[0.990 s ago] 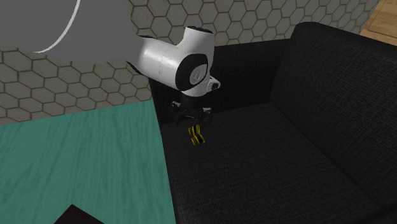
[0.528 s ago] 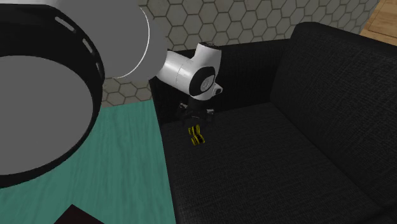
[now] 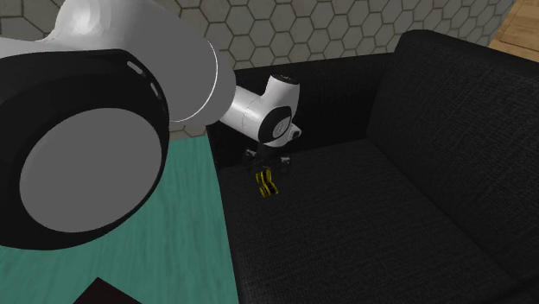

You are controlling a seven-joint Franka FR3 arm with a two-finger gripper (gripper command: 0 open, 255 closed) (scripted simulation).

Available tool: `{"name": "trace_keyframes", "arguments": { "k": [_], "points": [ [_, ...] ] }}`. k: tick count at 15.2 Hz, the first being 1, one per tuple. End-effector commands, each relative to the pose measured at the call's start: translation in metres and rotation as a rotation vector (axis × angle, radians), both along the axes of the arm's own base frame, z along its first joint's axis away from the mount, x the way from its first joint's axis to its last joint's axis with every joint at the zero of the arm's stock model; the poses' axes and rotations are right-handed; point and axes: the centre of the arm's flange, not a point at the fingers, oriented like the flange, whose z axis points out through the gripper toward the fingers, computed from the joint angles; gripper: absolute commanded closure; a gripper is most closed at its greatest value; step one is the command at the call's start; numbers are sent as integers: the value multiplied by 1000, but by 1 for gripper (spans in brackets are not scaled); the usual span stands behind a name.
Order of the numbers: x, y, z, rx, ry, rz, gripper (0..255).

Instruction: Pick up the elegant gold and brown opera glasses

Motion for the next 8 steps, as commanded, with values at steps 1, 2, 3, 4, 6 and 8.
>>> {"name": "trace_keyframes", "arguments": {
  "k": [1, 2, 3, 4, 6, 8],
  "points": [
    [0, 0, -2, 0, 0, 0, 0],
    [0, 0, -2, 0, -1, 0, 255],
    [0, 0, -2, 0, 0, 0, 255],
    [0, 0, -2, 0, -1, 0, 255],
    [0, 0, -2, 0, -1, 0, 255],
    [0, 0, -2, 0, 0, 0, 255]
  ]
}}
